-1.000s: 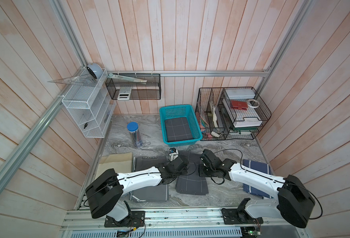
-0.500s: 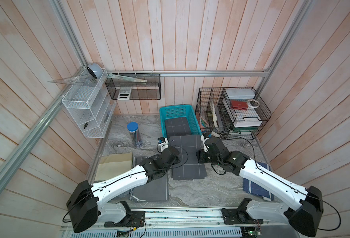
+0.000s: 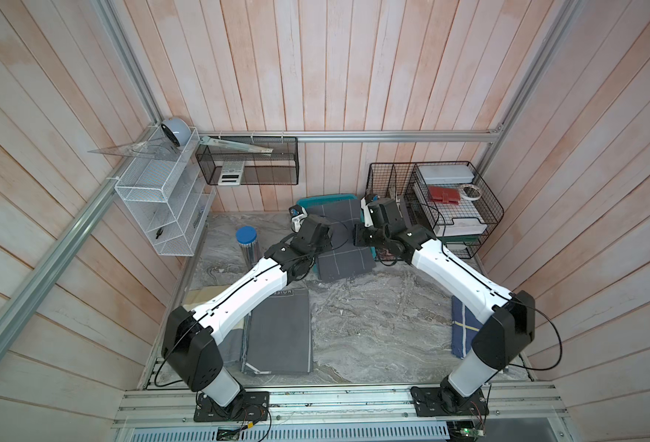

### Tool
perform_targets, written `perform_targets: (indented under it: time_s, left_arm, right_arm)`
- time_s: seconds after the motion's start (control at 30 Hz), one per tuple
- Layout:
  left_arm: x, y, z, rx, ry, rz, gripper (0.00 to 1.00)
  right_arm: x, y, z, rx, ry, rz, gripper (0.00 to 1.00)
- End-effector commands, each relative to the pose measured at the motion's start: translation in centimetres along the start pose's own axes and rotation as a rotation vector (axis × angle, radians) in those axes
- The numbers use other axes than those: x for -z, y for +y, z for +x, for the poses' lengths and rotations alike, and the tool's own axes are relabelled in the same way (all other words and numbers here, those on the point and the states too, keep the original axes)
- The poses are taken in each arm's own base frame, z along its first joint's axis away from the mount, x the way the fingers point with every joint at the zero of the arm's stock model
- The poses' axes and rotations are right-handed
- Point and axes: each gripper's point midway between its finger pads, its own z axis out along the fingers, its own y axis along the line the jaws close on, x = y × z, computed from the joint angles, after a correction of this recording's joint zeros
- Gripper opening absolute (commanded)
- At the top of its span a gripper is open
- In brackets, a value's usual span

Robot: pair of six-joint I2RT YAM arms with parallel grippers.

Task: Put the folded pillowcase in the basket
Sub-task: Place the pillowcase in the basket.

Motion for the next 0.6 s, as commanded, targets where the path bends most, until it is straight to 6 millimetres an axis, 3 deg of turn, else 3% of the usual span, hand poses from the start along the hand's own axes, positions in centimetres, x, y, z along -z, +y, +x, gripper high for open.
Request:
perform_targets:
  time_s: [0.0, 0.23, 0.57]
  left_arm:
    - [-1.8, 1.0, -1.5, -0.048, 0.016, -0.058, 0.00]
    - [-7.1, 2.2, -3.4, -0.040, 0.054, -0.129, 0.00]
    - [-13.5, 4.4, -1.7, -0.036, 0.137, -0.189, 0.00]
  right_arm:
    - [-2.1, -1.0, -1.7, 0.016, 0.010, 0.015, 0.00]
    - [-7.9, -2.8, -3.6, -0.015, 0.056, 0.033, 0.00]
    - [-13.7, -4.7, -1.3, -0.009, 0.147, 0.066, 0.00]
